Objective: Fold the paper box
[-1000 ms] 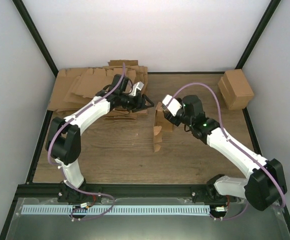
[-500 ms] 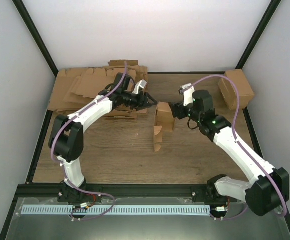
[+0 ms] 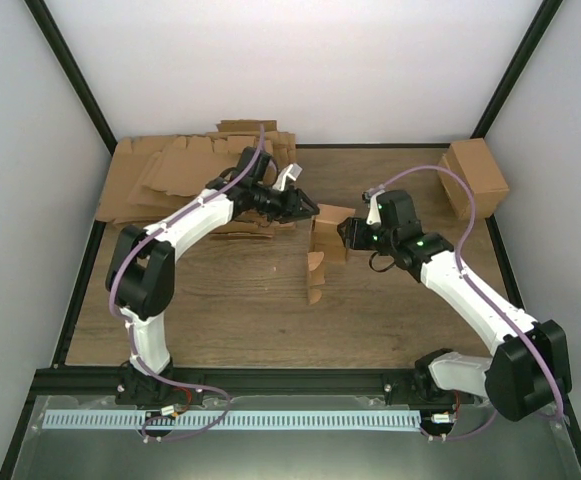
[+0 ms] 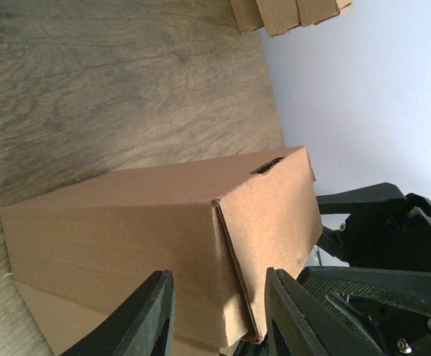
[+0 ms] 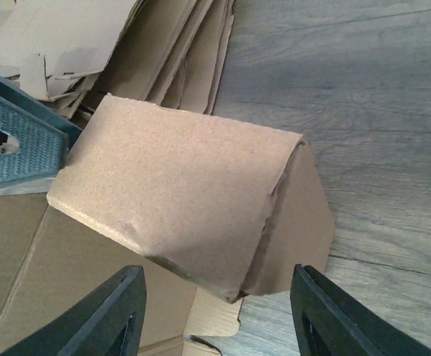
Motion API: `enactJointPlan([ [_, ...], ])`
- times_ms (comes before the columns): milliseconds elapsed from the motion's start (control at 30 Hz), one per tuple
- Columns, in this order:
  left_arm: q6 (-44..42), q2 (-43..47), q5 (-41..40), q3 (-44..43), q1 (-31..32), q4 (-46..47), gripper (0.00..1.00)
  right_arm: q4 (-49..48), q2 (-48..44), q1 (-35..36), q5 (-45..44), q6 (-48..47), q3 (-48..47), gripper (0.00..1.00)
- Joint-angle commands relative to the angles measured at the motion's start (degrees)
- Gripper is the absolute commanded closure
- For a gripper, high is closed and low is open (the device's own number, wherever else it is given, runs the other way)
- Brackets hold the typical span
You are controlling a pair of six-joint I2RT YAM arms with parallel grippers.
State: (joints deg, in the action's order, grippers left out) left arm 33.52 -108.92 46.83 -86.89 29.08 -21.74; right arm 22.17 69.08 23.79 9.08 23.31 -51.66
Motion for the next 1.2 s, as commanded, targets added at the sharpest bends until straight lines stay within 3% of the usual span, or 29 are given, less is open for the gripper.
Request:
enactJointPlan([
  [0,-1.1,-1.1,1.2,-1.7,0.7,-0.6,0.65,-1.8,1.1,-0.1,3.1,2.3,-2.1,0.45],
  [167,-1.2,-1.4,1.1,-2.0,0.8,-0.8,0.67,-2.1,1.2,-0.1,2.3,2.4,-2.5,0.46],
  [300,-1.4,-1.6,1.0,-2.5,0.9,-1.4,0.68,-1.4,0.0,-0.1,-2.3,3.6,-2.7,0.29],
  [367,-1.7,-1.6,0.9,-2.9,0.9,-1.9,0.68,-1.9,-1.1,-0.1,-4.9,4.0,-2.2,0.29],
  [667,-1.6,-1.3,0.9,-3.9,1.4,-2.6,0.68,-2.8,2.2,-0.1,-1.0,3.2,-3.7,0.50],
  [1167,-1.3,-2.3,0.7,-4.5,2.3,-2.7,0.72,-3.1,2.8,-0.1,2.3,2.2,-4.2,0.57],
])
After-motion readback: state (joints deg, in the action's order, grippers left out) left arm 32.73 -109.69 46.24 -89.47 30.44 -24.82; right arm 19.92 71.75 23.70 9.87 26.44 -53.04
